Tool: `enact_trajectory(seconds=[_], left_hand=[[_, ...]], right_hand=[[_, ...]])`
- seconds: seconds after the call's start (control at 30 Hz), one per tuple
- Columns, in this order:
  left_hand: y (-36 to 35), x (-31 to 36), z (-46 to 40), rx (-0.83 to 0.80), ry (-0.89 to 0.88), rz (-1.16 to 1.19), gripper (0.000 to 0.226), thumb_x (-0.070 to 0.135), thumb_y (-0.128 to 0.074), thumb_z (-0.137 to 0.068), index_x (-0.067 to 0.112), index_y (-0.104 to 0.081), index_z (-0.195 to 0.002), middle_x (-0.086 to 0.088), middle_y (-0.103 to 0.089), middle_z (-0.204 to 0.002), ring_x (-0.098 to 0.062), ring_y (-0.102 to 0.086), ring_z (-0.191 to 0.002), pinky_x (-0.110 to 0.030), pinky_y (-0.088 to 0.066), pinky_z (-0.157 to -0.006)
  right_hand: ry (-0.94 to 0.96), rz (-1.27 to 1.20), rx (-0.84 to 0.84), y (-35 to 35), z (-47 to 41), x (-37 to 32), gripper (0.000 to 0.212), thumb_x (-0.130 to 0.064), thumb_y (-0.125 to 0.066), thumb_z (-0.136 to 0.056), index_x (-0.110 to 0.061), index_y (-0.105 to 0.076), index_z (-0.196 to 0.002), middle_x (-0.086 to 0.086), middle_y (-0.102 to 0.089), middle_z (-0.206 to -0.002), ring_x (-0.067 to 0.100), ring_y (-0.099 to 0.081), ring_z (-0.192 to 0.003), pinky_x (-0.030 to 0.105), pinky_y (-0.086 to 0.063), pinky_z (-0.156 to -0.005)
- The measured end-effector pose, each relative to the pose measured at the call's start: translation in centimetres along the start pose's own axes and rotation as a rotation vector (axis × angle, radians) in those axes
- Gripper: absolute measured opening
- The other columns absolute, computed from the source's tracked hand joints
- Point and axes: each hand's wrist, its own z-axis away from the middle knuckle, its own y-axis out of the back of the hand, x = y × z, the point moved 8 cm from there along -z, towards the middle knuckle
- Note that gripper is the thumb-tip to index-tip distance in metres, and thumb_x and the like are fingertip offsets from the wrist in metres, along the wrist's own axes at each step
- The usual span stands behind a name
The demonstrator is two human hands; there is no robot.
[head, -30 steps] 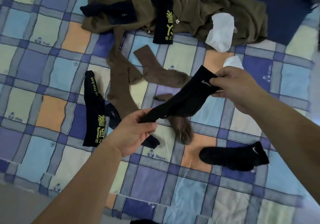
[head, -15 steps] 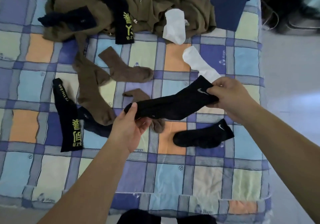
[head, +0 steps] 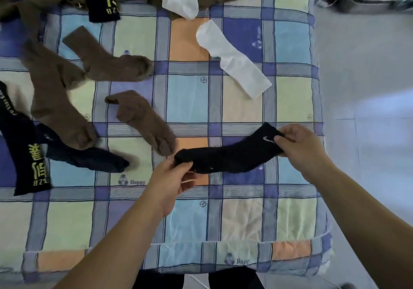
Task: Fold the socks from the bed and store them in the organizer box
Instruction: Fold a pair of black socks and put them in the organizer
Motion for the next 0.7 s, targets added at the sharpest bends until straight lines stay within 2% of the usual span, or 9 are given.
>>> enact_trajectory(seconds=[0.1,0.23,0.33,0.43,0.53,0.6,0.7], left_hand=[[-0.4,-2.4,-1.1,0.069,-0.004,-0.073,0.013,0.005,-0.061,-0.091,0.014,-0.064,-0.100,-0.007,-0.075,-0.085,-0.015,-0.069,-0.066,-0.026,-0.054,-0.056],[-0.5,-3.7,-2.8,0.224,-0.056,-0.184,0.011,0.007,-0.066,-0.087,0.018,-0.063,-0.086,-0.007,-0.070,-0.077,-0.017,-0.064,-0.063,-0.033,-0.055,-0.062],[-0.4,-2.2,-3.2,0.362,-0.223,-0.497,0.016,0.024,-0.071,-0.081,0.025,-0.059,-0.070,0.002,-0.066,-0.069,-0.014,-0.061,-0.063,-0.027,-0.045,-0.054],[-0.5,-1.6,-3.4,0.412,-0.278,-0.567,0.022,0.027,-0.075,-0.077,0.023,-0.057,-0.063,0.004,-0.061,-0.062,-0.011,-0.057,-0.056,-0.023,-0.033,-0.046],[-0.3,-1.8,-3.9,0.445,-0.222,-0.595,0.022,0.026,-0.075,-0.076,0.022,-0.054,-0.068,0.004,-0.060,-0.067,-0.012,-0.056,-0.059,-0.025,-0.035,-0.049],[-0.2,-1.7,-4.2,0.469,-0.203,-0.581,0.023,0.024,-0.075,-0.074,0.024,-0.053,-0.079,0.008,-0.061,-0.077,-0.012,-0.059,-0.069,-0.028,-0.042,-0.058],[-0.4,-1.6,-4.2,0.479,-0.207,-0.517,0.033,0.019,-0.076,-0.073,0.026,-0.053,-0.096,0.011,-0.061,-0.086,-0.014,-0.060,-0.079,-0.028,-0.043,-0.067]], right_hand=[[-0.005,0.039,0.018,-0.4,-1.0,2.2,0.012,-0.012,-0.065,-0.088,-0.022,-0.063,-0.083,0.010,-0.073,-0.087,0.035,-0.070,-0.089,0.054,-0.059,-0.081],[0.017,0.137,0.042,-0.9,-3.0,4.1,0.009,-0.019,-0.067,-0.088,-0.026,-0.063,-0.084,0.001,-0.072,-0.085,0.029,-0.069,-0.082,0.053,-0.058,-0.080],[0.060,0.218,0.089,-0.9,-4.1,4.8,0.007,-0.023,-0.067,-0.088,-0.027,-0.061,-0.086,-0.005,-0.069,-0.084,0.021,-0.066,-0.078,0.043,-0.056,-0.074],[0.146,0.316,0.154,-0.7,-4.5,4.7,0.014,-0.023,-0.065,-0.089,-0.031,-0.055,-0.083,-0.014,-0.060,-0.077,0.013,-0.059,-0.074,0.027,-0.042,-0.060],[0.149,0.370,0.165,-1.0,-4.7,5.5,0.008,-0.021,-0.063,-0.090,-0.025,-0.056,-0.089,-0.009,-0.061,-0.078,0.021,-0.058,-0.076,0.029,-0.037,-0.063],[0.150,0.385,0.162,-1.5,-4.8,5.8,0.004,-0.019,-0.061,-0.091,-0.020,-0.057,-0.093,-0.002,-0.064,-0.084,0.024,-0.058,-0.080,0.031,-0.040,-0.068],[0.141,0.399,0.160,-1.8,-5.1,5.8,0.010,-0.022,-0.061,-0.091,-0.017,-0.058,-0.098,0.002,-0.065,-0.091,0.028,-0.059,-0.085,0.034,-0.044,-0.070]])
